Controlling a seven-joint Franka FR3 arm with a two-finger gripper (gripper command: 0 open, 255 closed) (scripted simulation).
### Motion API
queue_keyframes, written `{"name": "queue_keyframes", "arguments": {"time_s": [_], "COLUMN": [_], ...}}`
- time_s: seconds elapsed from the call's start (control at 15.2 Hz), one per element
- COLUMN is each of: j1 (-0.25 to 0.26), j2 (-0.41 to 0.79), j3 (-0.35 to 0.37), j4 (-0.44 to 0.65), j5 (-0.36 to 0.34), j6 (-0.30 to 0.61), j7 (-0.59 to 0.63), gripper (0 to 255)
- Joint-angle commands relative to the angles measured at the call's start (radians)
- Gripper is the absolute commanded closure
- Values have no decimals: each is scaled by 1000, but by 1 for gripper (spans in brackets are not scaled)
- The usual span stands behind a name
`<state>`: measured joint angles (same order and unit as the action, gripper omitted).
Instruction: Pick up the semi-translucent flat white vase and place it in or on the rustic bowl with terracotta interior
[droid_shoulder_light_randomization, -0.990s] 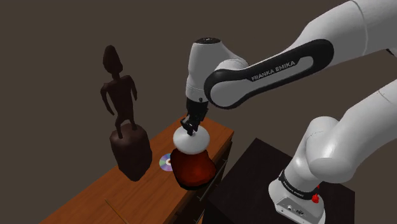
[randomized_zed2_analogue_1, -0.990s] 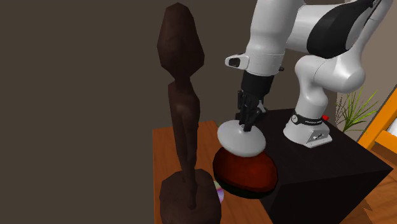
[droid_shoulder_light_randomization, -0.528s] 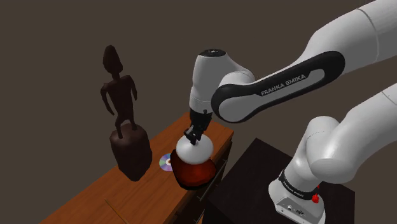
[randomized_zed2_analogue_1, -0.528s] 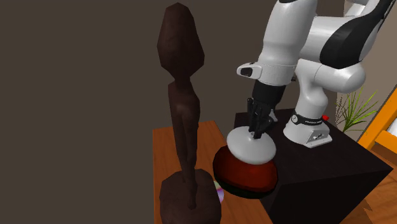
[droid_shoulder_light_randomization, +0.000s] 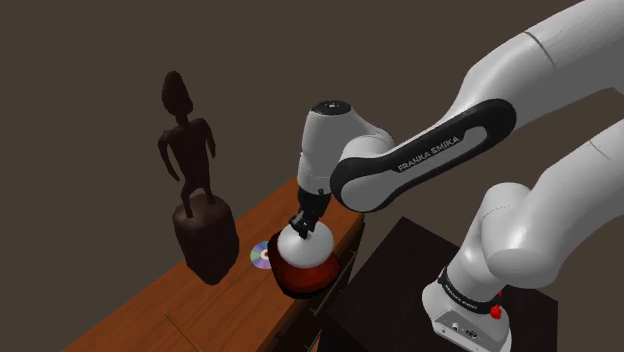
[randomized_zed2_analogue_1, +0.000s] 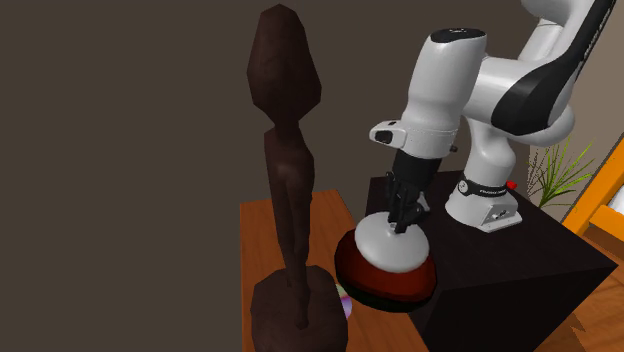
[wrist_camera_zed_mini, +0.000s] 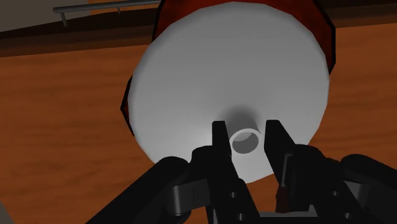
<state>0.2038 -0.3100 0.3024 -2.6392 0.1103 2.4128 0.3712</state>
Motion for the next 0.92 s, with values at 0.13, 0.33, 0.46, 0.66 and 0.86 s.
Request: {"name": "queue_keyframes", "arguments": {"time_s": [0.13,0.33,0.46,0.66,0.86], "j1": [-5,-10,-13,-13,-13], "j2": [45,82,102,102,102], "j3": [9,16,19,19,19], "j4": [-20,-34,-40,-40,-40], "j5": [-9,-20,-26,-26,-26], "j6": [65,116,141,141,141], "j7": [10,18,24,24,24], "gripper": [255,255,255,255,255]}}
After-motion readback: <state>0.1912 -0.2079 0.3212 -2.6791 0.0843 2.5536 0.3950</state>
